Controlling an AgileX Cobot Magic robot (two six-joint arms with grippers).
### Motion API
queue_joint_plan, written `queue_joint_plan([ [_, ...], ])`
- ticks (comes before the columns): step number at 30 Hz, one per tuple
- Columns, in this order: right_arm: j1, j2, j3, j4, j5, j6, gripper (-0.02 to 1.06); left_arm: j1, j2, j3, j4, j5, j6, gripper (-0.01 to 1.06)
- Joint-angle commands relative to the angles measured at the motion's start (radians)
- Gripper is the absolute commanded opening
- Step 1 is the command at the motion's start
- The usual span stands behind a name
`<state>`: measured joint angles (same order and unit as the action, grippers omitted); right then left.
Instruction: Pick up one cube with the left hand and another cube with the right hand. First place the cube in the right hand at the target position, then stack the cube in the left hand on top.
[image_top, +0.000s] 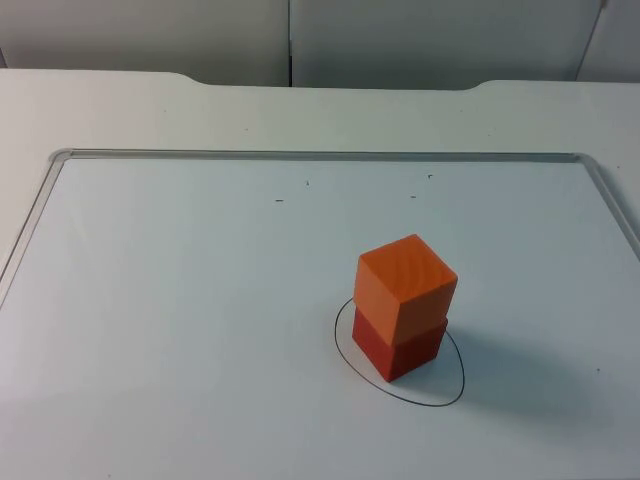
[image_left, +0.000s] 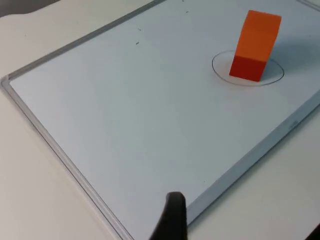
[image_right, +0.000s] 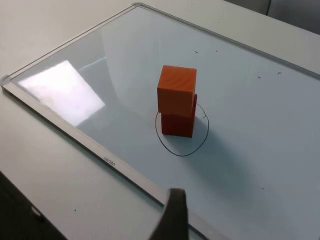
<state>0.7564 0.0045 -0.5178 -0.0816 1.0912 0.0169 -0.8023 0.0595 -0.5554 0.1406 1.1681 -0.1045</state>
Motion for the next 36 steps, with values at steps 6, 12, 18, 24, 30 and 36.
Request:
queue_joint_plan([
  [6,0.002,-0.005,0.006,-0.017,-0.010,0.010,0.73,-0.005,-0.060,0.008,-0.003,-0.003,0.000,0.73],
  [12,0.002,-0.005,0.006,-0.019,-0.010,0.010,0.73,-0.005,-0.060,0.008,-0.005,-0.003,0.004,0.73],
  [18,0.002,-0.005,0.006,-0.021,-0.010,0.010,0.73,-0.005,-0.060,0.008,-0.082,-0.001,0.104,0.74],
  [24,0.002,-0.005,0.006,-0.023,-0.010,0.010,0.73,-0.005,-0.060,0.008,-0.079,-0.001,0.097,0.76],
  [30,0.002,-0.005,0.006,-0.025,-0.010,0.012,0.73,-0.005,-0.060,0.008,-0.062,-0.001,0.073,1.03],
  [36,0.002,-0.005,0.006,-0.025,-0.010,0.012,0.73,-0.005,-0.060,0.008,-0.059,0.001,0.071,1.05],
])
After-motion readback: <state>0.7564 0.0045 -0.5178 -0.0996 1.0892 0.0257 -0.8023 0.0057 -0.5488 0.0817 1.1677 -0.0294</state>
